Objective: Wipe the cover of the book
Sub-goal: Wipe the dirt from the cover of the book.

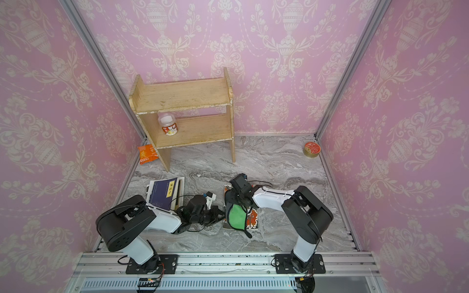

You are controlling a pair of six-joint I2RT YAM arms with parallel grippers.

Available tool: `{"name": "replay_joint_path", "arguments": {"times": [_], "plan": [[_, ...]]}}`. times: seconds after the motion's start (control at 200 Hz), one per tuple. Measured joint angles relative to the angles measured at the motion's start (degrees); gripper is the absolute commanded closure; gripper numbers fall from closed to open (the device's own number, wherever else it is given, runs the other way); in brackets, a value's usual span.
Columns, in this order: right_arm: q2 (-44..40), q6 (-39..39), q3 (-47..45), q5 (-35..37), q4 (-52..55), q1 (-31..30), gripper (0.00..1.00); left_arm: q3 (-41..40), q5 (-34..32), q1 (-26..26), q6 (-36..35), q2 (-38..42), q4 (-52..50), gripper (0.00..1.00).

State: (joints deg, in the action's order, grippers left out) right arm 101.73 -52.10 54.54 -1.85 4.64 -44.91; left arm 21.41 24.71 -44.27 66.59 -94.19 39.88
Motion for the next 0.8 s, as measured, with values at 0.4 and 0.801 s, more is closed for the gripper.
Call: {"name": "replay_joint_path", "arguments": {"times": [0.4, 0.801], "plan": [[-17.53, -0.24, -18.67, -3.19, 0.66, 14.19, 1.00, 0.09, -0.46, -0.26, 0.33, 0.00, -0.04, 1.00], [-18.36, 0.37, -20.74, -3.32, -1.03, 15.78, 1.00, 2.80, 0.35, 5.70, -2.29, -0.94, 1.03, 0.58]]}}
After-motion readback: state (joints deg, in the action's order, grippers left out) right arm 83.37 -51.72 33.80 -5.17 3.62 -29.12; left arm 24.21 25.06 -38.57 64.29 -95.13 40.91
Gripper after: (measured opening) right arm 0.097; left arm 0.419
